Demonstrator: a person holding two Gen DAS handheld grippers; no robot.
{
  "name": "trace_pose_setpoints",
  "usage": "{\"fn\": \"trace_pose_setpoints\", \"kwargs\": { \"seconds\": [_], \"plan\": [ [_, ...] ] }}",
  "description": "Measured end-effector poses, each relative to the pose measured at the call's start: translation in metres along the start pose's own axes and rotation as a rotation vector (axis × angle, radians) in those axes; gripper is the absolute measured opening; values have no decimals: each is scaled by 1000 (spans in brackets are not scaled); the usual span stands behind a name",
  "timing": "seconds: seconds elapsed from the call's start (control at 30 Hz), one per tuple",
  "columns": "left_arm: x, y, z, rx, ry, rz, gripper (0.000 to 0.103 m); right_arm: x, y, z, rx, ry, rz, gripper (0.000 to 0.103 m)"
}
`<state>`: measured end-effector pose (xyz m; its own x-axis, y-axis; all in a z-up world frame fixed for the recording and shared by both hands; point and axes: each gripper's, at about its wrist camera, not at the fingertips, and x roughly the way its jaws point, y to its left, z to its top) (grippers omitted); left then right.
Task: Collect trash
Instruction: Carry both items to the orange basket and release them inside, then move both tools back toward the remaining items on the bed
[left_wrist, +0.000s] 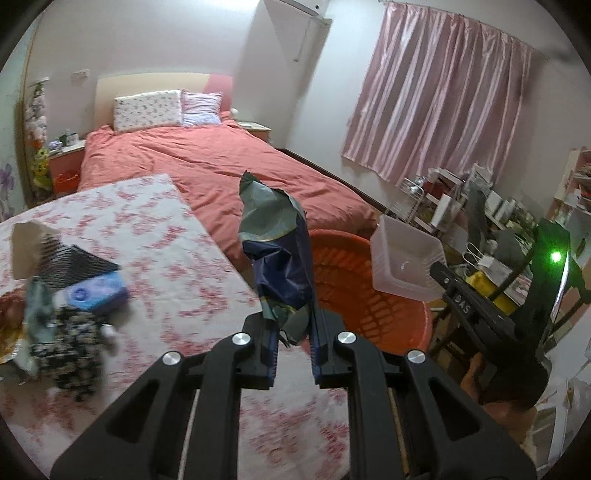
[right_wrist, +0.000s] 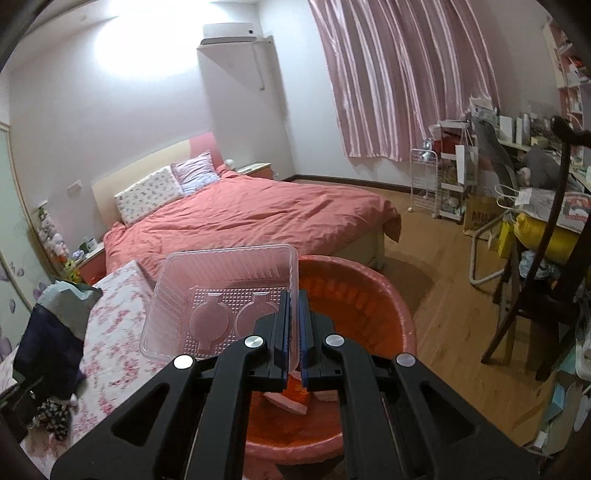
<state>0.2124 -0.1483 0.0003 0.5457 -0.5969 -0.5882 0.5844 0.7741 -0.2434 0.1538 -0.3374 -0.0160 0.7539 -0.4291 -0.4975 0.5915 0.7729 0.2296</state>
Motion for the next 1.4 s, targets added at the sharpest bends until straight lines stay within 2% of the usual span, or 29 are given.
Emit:
{"fn": "trace_pose_setpoints", "kwargs": {
  "seconds": [0.4, 0.5, 0.6, 0.67, 0.73, 0.87, 1.07, 1.4],
  "plan": [
    [69, -36, 0, 42, 79, -67, 15, 31, -29, 4, 72, 40, -29, 4],
    [86, -41, 0, 47, 105, -64, 20, 40, -34, 3, 89, 65, -11, 5],
    [99, -42, -1, 52, 126, -56, 30, 50, -39, 1, 99, 101, 11, 9],
    [105, -42, -4, 50, 141, -47, 38, 52, -41, 0, 104, 111, 17, 21],
    [110, -38, -7, 44, 158, -33, 41, 52, -43, -3, 107, 118, 18, 27],
    [107, -27, -8, 20, 165, -7, 51, 48, -42, -4, 97, 122, 8, 33],
    [87, -15, -8, 20, 142, 54, 62, 43, -37, 0, 64, 123, 8, 33],
    [29, 26, -13, -16, 87, 171, 64, 19, 2, 2, -31, 123, 73, 33]
  ]
}}
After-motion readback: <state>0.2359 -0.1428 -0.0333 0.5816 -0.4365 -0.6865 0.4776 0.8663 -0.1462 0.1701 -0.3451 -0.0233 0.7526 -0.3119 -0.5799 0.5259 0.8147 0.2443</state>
